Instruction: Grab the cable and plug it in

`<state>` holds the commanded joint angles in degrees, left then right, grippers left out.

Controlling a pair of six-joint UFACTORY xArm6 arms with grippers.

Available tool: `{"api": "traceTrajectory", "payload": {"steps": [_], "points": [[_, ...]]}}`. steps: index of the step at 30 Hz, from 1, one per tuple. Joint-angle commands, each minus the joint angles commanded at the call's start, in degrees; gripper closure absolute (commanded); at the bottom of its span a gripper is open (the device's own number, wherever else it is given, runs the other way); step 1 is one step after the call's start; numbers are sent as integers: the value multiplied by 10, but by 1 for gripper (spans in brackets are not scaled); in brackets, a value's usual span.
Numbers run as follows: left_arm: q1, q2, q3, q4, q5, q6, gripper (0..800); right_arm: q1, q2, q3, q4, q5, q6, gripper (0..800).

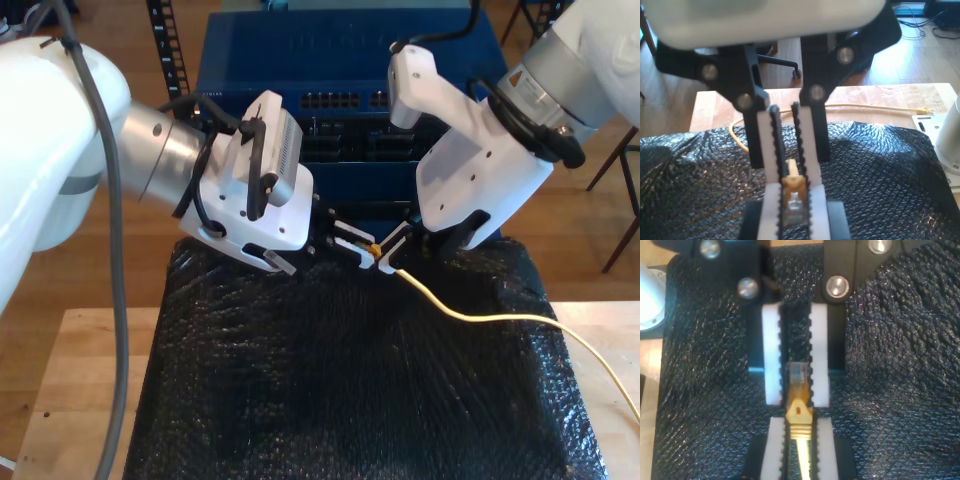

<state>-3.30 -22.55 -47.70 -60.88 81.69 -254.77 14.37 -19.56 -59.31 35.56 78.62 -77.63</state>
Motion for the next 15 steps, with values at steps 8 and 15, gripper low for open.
{"api": "traceTrajectory", "payload": {"steps": [8, 15], "points": [[0, -1, 1, 0, 1, 0, 794, 0, 0, 0, 0, 0, -1, 781], [-1, -1, 5, 0, 1, 0, 795, -1, 0, -4, 0, 0, 0, 419]]}}
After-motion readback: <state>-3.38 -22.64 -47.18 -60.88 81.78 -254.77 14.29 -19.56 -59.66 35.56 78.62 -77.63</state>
